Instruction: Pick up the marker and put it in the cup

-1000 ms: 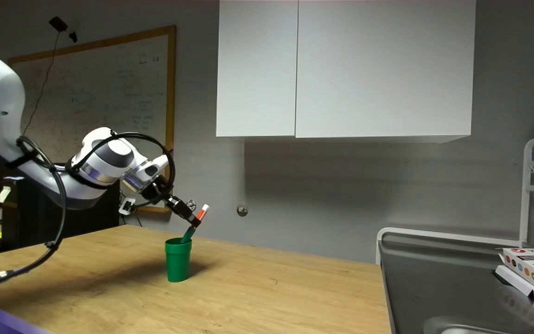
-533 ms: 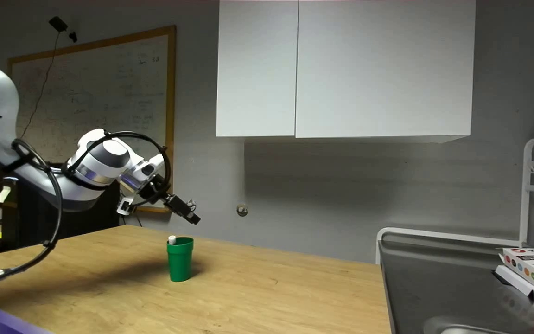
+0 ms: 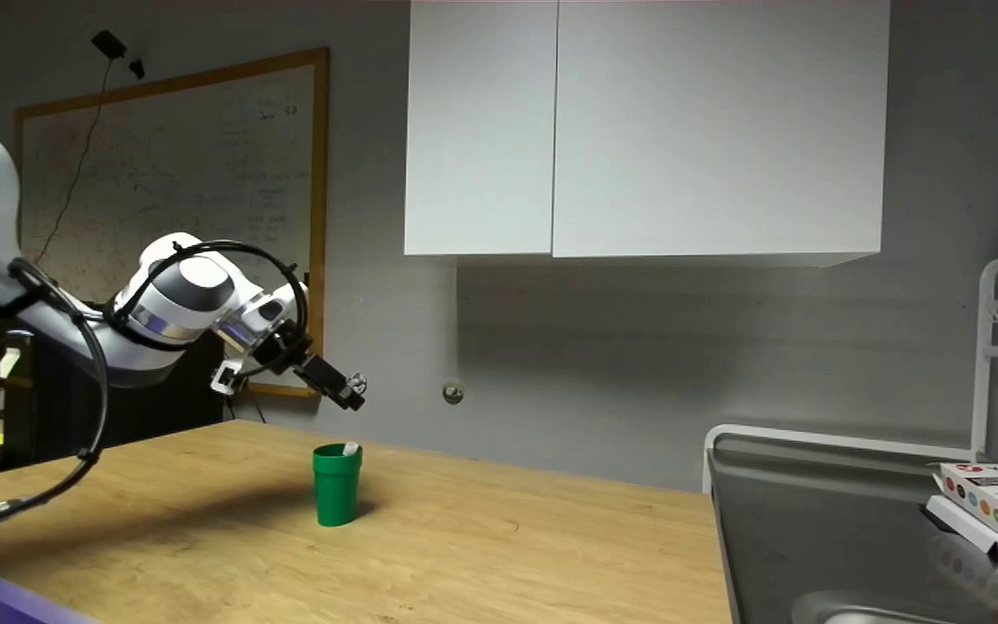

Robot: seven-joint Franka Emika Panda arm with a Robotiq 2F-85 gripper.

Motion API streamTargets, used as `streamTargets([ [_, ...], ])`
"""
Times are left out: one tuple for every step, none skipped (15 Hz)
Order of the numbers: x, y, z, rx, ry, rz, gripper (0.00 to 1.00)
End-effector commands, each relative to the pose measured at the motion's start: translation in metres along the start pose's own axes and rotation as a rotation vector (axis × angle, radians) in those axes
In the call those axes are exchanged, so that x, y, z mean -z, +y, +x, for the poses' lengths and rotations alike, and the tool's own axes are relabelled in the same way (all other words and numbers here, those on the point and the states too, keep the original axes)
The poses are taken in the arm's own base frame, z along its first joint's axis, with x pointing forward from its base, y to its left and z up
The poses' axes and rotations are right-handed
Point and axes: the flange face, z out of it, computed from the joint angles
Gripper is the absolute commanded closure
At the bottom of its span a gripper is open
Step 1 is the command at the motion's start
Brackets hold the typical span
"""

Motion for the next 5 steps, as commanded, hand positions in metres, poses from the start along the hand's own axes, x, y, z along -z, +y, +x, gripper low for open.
streamTargets([
  [0.008, 0.001, 0.001, 0.099, -0.131, 0.101, 0.0],
  [0.015, 0.002, 0.003, 0.121, -0.155, 0.134, 0.0],
  [0.021, 0.004, 0.004, 0.147, -0.184, 0.166, 0.0],
  [0.028, 0.007, 0.006, 0.166, -0.207, 0.208, 0.0],
  [0.035, 0.01, 0.008, 0.185, -0.237, 0.251, 0.0],
])
